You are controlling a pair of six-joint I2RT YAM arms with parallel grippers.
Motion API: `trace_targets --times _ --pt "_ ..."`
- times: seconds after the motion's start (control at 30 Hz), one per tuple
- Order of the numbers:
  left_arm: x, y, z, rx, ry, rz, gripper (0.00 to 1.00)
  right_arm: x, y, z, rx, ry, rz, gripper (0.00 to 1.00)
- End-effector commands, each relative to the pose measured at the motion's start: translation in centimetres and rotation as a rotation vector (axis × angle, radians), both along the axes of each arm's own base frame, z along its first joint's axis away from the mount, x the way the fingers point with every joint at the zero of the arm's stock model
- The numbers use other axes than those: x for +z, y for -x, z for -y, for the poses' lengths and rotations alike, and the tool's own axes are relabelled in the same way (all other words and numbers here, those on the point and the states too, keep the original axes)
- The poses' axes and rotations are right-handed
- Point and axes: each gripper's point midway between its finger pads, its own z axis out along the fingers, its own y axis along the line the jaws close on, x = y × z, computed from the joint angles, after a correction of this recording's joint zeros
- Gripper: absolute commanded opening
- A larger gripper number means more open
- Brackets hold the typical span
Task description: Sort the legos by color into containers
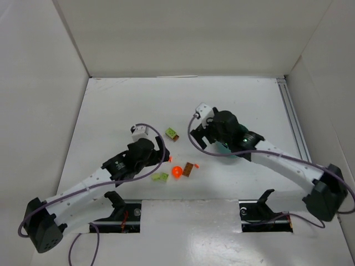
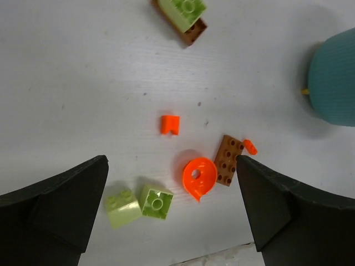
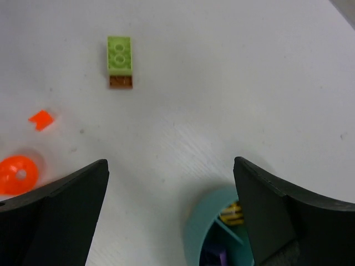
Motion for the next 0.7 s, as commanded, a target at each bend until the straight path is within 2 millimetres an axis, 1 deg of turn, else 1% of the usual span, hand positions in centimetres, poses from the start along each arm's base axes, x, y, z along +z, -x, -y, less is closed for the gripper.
trace_targets --times 0.0,0.03,0.07,0.1,0.13,0.17,0.2,0.23,0.27,0.3,0.37,0.4,0.47,0.5,0.53,0.57,0.63,0.67 --pt "-1.2 1.0 -2.3 0.199 0.088 -0.071 1.0 1.8 -4.5 -4.0 -0.038 -0.062 0.045 0.97" --pt "-1.8 1.6 -2.8 0.217 0.096 -0.088 1.0 -1.1 -5.2 -5.8 -0.01 -0.024 -0.009 0.97" --pt "-2.0 1.8 -3.3 0.244 0.092 -0.101 1.0 -0.1 -6.0 -7.7 0.018 -0.049 0.003 0.96" --pt "-2.8 2.2 -3.7 0.246 0.07 -0.118 1.0 -0.7 -6.5 -8.9 0.045 -0.05 -0.017 0.94" --pt "-2.7 2.4 -3.9 0.256 0.08 -0.123 1.0 -1.2 -6.8 -10.1 0.062 -0.047 -0.028 0.94" --pt "-3.1 2.7 -4.4 0.274 0.058 -0.137 1.0 -2.2 -8.0 -11.5 0.069 -0.039 -0.042 0.94" --pt "-3.3 2.8 -4.7 0.303 0.071 -0.144 1.0 -2.6 -7.9 -12.9 0.105 -0.046 -0.056 0.94" --pt "-3.3 2.7 -4.8 0.309 0.068 -0.138 1.0 -2.9 -8.3 -13.7 0.117 -0.049 -0.063 0.93" --pt "-3.3 2.7 -4.8 0.318 0.078 -0.141 1.0 -4.9 -8.3 -14.8 0.138 -0.03 -0.095 0.93" --pt "-3.4 2.7 -5.0 0.331 0.072 -0.143 1.0 -4.2 -9.1 -15.8 0.147 -0.048 -0.082 0.93" --pt "-3.4 2.7 -5.0 0.337 0.079 -0.144 1.0 -4.9 -9.0 -17.3 0.176 -0.062 -0.105 0.93" --pt "-3.5 2.7 -5.3 0.345 0.065 -0.142 1.0 -5.7 -9.5 -17.9 0.176 -0.055 -0.113 0.92" --pt "-3.1 2.6 -5.2 0.345 0.073 -0.137 1.0 -6.5 -9.7 -18.4 0.176 -0.06 -0.133 0.9" --pt "-3.0 2.6 -5.5 0.351 0.071 -0.128 1.0 -7.7 -9.6 -18.4 0.167 -0.054 -0.156 0.89" --pt "-2.8 2.5 -5.4 0.341 0.07 -0.119 1.0 -7.8 -10.1 -18.3 0.148 -0.046 -0.147 0.88" --pt "-2.6 2.4 -5.3 0.34 0.08 -0.112 1.0 -7.8 -10.1 -18.3 0.147 -0.046 -0.147 0.87" --pt "-2.3 2.2 -4.9 0.318 0.087 -0.099 1.0 -9.2 -10.3 -18.0 0.12 -0.027 -0.161 0.86" --pt "-2.1 2.2 -4.9 0.317 0.094 -0.094 1.0 -9.2 -10.3 -18.0 0.12 -0.027 -0.161 0.84"
